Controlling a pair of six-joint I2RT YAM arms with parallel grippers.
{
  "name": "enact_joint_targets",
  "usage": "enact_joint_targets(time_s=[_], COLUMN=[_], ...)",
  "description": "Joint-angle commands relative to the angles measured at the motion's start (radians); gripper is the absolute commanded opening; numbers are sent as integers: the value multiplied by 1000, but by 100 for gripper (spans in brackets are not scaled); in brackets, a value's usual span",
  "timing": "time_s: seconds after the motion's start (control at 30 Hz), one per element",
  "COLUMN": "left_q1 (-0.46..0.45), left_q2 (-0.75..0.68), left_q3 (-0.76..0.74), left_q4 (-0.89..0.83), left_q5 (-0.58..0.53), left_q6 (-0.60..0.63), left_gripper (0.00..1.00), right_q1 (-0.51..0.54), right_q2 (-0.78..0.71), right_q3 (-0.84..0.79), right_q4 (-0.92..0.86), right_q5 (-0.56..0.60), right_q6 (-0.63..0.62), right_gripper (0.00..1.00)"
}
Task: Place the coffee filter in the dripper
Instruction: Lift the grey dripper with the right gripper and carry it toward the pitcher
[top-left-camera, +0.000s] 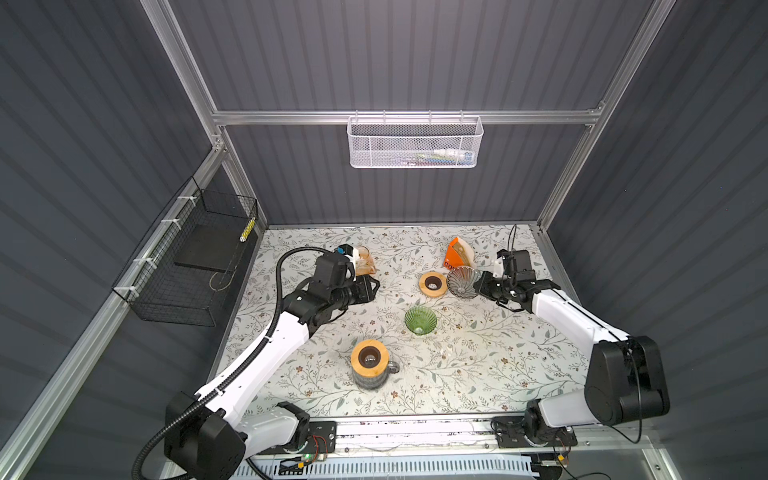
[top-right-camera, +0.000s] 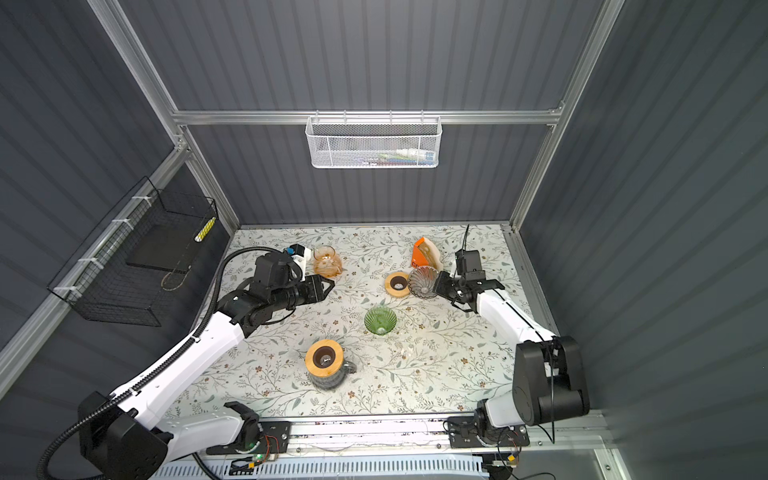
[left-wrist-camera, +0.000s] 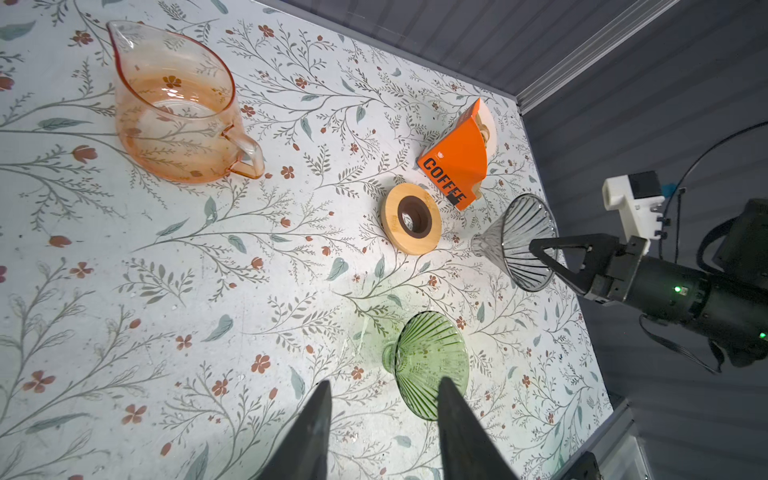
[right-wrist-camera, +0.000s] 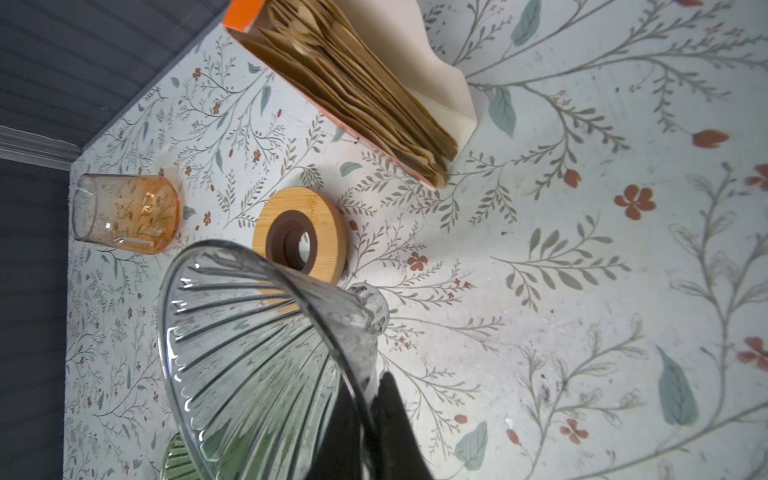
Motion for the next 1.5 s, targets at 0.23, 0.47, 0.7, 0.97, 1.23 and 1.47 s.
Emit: enact_joint_targets(time_s=[0.23, 0.47, 0.7, 0.97, 1.23, 1.47], left_q1=[4, 4, 4, 4, 4, 4], left_q2=[-101, -116, -112, -110, -165, -215], left_q3=[-10, 20, 84, 82, 94, 82], left_q4=[-160, -316, -440, -523, -572, -649], left_q5=[-86, -119, -129, -105, -112, -122], left_q6=[-6, -1, -2, 4, 4, -5], left_gripper=[42, 42, 41, 40, 40, 40], right_q1=[28, 142, 257, 360, 459, 553], right_q2=[-107, -128, -151, -145, -100, -77], right_q3=[1, 114, 193, 249, 298, 305], right_q4=[-35, -117, -185, -201, -210, -208], right_q5=[-119, -118, -120, -140, -167, -170], right_q6=[-22, -57, -60, -69, -47, -20], right_gripper=[0, 0, 0, 0, 0, 0])
